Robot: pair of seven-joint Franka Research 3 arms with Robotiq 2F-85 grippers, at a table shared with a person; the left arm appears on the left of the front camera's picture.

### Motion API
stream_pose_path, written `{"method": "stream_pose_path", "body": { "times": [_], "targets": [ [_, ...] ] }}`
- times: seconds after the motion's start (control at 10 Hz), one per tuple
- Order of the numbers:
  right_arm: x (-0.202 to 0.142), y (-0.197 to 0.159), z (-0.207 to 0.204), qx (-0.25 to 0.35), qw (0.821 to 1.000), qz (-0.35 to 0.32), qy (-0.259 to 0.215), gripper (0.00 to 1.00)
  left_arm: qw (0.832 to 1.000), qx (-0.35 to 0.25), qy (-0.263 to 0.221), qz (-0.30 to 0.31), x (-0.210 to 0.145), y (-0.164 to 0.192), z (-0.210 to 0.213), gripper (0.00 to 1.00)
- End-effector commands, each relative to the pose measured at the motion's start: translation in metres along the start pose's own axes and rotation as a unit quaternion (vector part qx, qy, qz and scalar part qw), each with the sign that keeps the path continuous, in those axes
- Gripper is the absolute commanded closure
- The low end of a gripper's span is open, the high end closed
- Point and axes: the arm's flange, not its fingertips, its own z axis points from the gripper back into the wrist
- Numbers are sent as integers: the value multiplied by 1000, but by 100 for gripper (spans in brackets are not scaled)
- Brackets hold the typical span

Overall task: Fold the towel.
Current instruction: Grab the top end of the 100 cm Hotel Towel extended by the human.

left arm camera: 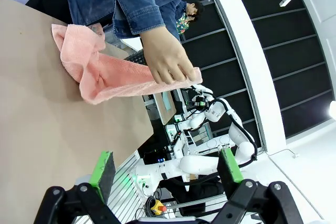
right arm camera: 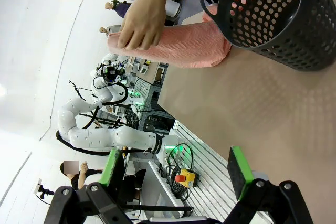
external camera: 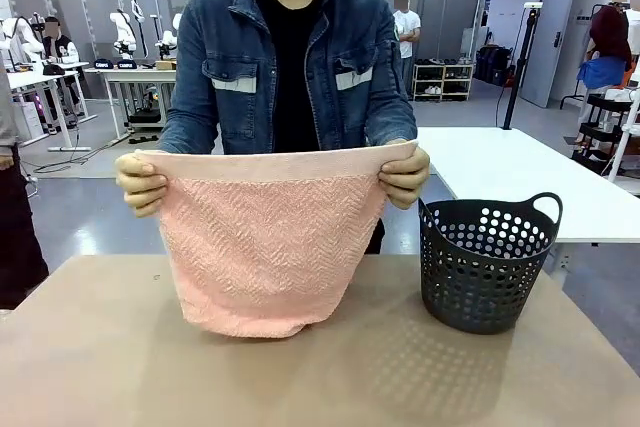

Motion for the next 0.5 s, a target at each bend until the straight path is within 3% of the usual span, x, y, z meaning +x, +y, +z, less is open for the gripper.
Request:
{"method": "stream_pose_path", "body": {
  "times": [0.0, 0.4],
  "targets": [
    [1, 0, 2, 5, 1000, 6, 0, 0, 1000, -2, 5, 4, -1, -1, 2, 0],
    [0, 0, 0, 0, 1000, 0, 0, 0, 1000, 0, 0, 0, 0, 0, 0, 0]
  ]
}}
